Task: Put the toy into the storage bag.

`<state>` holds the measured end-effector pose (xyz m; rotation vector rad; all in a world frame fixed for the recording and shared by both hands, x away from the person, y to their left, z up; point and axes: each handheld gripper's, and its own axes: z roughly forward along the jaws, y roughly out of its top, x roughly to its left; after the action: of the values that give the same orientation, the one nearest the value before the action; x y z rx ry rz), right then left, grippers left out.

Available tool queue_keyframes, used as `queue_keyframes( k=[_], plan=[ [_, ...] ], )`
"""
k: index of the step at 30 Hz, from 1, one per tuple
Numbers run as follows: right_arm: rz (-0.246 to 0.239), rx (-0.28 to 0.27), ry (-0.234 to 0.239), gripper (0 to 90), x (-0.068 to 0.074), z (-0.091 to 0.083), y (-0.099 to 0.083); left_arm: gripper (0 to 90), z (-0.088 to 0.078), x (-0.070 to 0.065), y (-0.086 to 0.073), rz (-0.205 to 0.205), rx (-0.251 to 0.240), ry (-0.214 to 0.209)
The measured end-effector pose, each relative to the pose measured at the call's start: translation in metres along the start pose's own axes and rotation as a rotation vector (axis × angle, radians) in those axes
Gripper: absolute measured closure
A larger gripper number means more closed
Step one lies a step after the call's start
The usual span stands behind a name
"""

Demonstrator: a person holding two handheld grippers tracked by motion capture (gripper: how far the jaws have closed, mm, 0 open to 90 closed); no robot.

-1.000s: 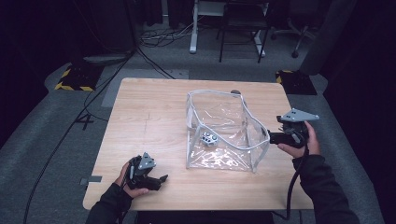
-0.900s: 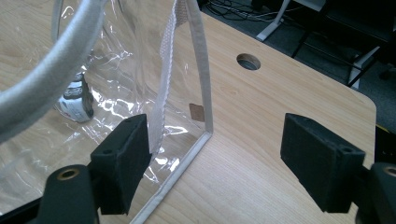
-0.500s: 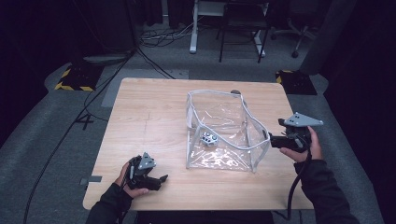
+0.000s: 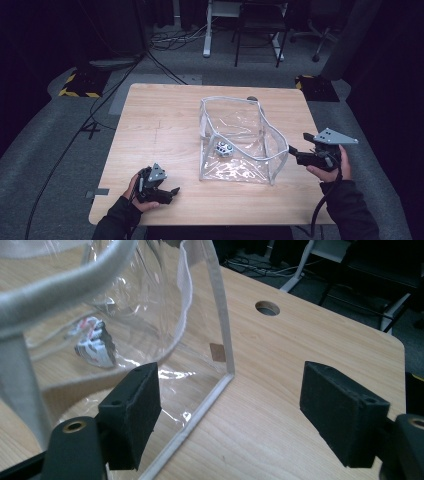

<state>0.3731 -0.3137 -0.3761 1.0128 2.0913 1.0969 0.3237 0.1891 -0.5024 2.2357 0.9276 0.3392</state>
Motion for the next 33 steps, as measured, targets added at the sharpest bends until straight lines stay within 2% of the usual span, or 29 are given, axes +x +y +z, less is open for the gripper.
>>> queue_keyframes(
  k=[9,19,33],
  plan=[
    [-0.019,0.051,-0.024,24.6,-0.002,0.003,-0.017,15.3,0.000,0.000,0.000,-0.002,-0.001,-0.001],
    [-0.050,0.106,-0.023,24.3,-0.002,0.010,-0.035,15.3,0.000,0.000,0.000,-0.001,-0.001,-0.001],
    [-0.053,0.165,-0.025,24.3,-0.001,0.018,-0.057,15.3,0.000,0.000,0.000,0.000,-0.001,0.001]
  ],
)
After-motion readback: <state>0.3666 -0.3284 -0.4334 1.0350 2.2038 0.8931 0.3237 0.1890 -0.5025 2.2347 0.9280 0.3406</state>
